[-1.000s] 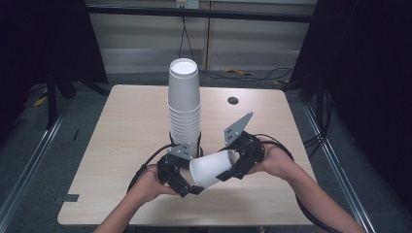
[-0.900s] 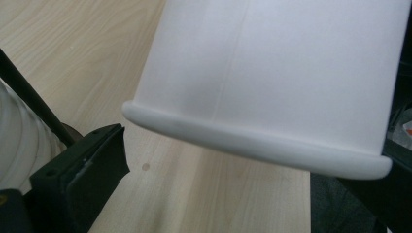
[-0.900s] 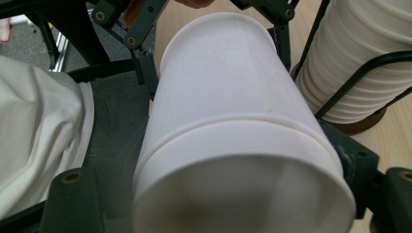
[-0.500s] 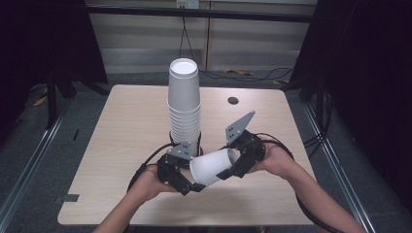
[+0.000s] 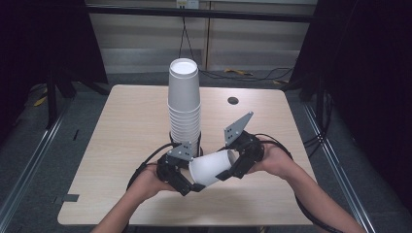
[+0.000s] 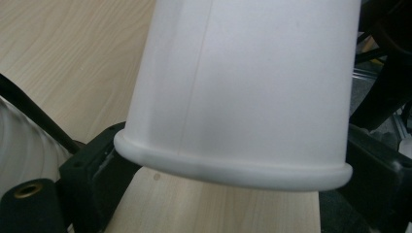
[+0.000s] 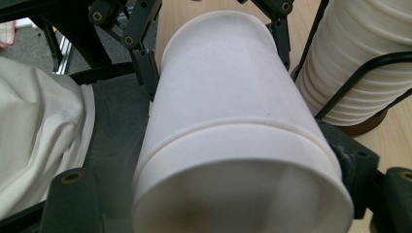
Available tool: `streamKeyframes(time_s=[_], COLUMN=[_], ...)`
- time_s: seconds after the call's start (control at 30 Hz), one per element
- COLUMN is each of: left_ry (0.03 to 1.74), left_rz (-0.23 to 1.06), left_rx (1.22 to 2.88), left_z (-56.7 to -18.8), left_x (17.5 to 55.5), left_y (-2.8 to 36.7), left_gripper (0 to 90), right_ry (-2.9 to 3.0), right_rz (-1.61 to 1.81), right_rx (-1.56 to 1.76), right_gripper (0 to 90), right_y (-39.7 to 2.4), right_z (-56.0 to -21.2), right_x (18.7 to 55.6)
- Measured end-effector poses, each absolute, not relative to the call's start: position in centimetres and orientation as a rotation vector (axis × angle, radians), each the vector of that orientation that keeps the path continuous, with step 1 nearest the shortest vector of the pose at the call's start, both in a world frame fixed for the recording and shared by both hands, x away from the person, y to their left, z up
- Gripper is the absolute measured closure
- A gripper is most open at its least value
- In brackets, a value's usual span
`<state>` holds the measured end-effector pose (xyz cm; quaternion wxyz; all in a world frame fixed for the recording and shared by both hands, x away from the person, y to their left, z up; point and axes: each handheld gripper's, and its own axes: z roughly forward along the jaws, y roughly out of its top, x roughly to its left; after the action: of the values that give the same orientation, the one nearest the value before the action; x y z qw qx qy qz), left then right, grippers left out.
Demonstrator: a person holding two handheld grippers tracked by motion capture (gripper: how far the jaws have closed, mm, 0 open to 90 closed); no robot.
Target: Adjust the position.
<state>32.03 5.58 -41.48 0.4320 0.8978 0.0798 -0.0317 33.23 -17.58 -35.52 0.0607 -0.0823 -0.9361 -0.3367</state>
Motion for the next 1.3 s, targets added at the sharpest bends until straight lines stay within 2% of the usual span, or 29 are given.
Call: streamKeyframes(time_s=[0.67,1.3], left_ry=[0.202,0.172], left_rz=[-0.063,-0.069], left_rx=[2.240,2.244], left_z=[-40.87,-40.91], left_x=[32.05,32.05], left_y=[5.73,5.39], left_gripper=[11.6,7.0], right_ry=[-2.827,-2.828], right_rz=[-1.042,-1.027], right_rx=[-0.244,-0.206], right_gripper=[23.6,23.6], right_y=[-18.24,-18.33], right_z=[-36.05,-36.13], right_x=[33.16,33.09])
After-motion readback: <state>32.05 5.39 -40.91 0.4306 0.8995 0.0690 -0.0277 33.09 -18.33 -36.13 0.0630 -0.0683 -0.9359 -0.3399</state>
